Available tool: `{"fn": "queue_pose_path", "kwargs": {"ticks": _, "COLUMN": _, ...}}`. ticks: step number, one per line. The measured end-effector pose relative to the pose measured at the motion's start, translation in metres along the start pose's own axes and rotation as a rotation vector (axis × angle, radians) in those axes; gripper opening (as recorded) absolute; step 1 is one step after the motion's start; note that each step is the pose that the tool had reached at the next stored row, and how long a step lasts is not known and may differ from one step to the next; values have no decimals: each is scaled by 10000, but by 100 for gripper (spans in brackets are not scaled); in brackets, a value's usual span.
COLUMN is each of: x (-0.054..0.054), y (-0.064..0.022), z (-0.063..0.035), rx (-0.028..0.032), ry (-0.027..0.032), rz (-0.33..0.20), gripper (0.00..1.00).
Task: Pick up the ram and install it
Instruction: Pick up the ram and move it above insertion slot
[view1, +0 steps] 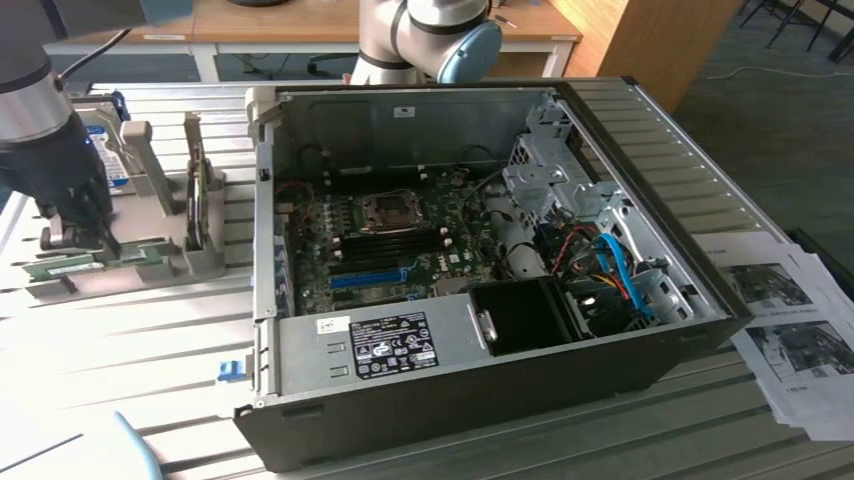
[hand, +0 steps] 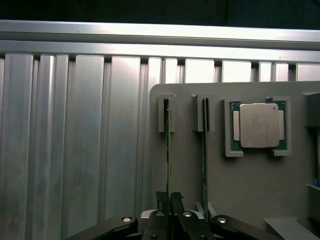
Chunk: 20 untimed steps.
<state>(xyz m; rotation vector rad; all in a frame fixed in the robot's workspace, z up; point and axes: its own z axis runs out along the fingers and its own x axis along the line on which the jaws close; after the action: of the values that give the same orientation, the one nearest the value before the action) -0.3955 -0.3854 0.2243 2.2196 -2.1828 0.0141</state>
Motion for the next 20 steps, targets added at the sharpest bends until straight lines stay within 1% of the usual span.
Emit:
{"fn": "queue_pose_path", "kwargs": {"ticks": 4, "x": 0, "y": 0, "z": -36, "rx": 2, "ry": -1, "rz": 1, "gripper": 12}}
{"fn": "queue_pose_path", "kwargs": {"ticks": 17, "x": 1, "y": 0, "z": -37, "rx": 0, "ry": -1, "rz": 0, "gripper": 11}}
{"fn": "queue_pose_path", "kwargs": {"ticks": 20, "x": 2, "y": -3, "z": -54, "rx": -5, "ry": 0, "rz": 0, "gripper": 11}}
